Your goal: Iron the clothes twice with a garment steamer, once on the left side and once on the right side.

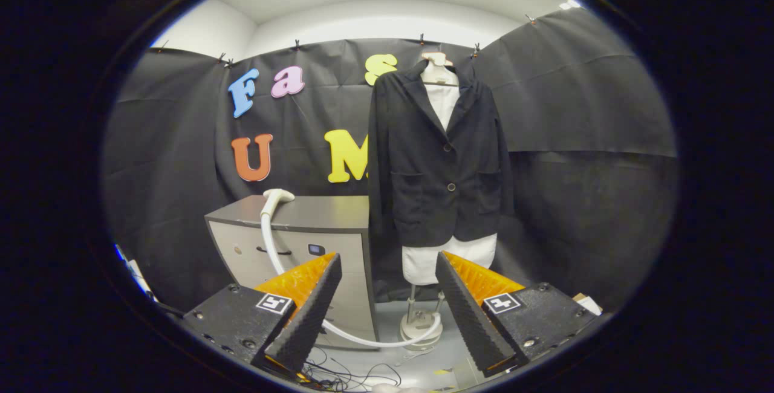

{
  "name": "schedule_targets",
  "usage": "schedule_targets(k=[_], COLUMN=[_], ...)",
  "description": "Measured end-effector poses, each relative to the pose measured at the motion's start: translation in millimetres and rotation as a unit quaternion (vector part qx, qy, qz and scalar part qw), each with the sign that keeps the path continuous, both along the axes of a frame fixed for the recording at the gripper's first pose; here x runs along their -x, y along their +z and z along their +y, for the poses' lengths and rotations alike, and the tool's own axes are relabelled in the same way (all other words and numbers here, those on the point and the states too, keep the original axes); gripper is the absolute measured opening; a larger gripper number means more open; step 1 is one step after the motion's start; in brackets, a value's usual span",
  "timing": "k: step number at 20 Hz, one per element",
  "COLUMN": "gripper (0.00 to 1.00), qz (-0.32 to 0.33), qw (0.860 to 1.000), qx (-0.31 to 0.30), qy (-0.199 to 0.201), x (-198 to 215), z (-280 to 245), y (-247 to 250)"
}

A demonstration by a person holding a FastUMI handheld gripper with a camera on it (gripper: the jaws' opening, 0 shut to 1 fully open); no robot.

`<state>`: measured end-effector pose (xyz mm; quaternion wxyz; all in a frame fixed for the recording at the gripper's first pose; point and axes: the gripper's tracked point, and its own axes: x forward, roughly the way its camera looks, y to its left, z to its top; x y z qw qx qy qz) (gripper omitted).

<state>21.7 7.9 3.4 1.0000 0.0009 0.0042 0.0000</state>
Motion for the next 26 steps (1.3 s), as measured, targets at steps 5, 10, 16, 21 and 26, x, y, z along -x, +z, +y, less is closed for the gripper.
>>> schedule_targets(k=[5,10,16,21,26], gripper=[1.00,1.00,1.00,1.00,0.99], qz=[-0.003,0.007,0.018,0.028,0.079], qw=[1.000,1.000,0.996,0.986,0.967], qx=[-0.007,-0.008,0.010,0.029,0.055], qy=[0.006,0.027,0.088,0.162,0.234], x=[-16.8,-56.5,-124.8,-186.1,-249.5], z=[4.8,18.4,74.4,152.5,250.6], y=[13.6,36.1,64.5,88.0,85.2])
